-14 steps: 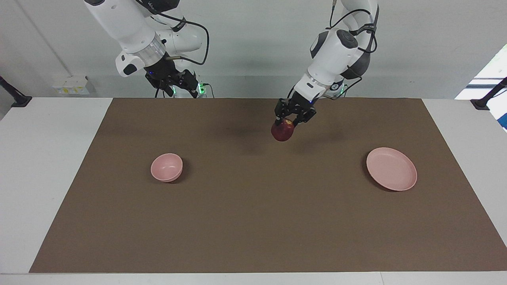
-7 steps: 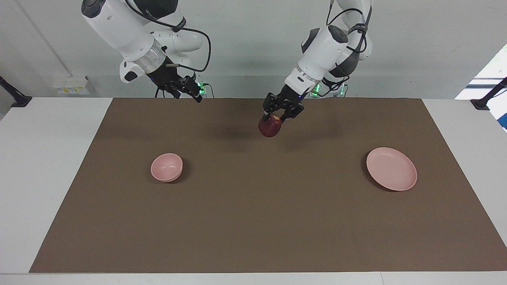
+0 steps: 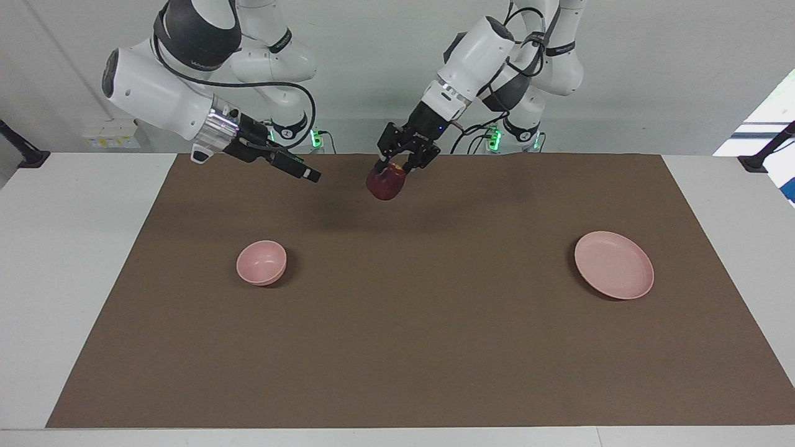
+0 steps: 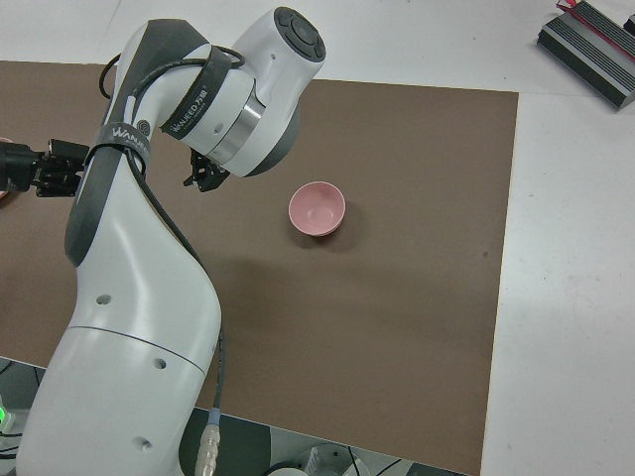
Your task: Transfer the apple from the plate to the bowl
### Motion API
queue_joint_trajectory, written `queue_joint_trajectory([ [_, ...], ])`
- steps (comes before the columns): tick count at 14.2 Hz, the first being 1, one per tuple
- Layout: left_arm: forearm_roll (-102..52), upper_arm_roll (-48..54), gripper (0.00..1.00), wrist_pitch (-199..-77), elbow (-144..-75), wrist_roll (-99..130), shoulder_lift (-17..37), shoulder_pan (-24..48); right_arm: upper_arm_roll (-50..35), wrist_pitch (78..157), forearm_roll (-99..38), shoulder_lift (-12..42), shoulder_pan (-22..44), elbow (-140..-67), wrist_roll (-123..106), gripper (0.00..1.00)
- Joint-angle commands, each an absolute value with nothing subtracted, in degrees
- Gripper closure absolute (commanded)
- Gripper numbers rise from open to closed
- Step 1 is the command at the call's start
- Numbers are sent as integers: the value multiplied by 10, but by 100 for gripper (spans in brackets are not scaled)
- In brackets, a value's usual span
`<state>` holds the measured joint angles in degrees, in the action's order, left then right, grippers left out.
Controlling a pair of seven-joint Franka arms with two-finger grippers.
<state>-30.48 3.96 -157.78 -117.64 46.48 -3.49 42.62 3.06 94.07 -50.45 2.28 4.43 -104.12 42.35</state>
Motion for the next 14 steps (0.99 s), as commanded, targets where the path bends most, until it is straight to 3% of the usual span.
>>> queue_joint_trajectory([
  [1,-312,33,100,-1622,-1150,501,-13,439,26,967,-528,17,61,-1066,437,0],
  [14,-313,46,100,-1637,-1150,511,-13,442,26,1041,-565,17,120,-1073,437,0],
])
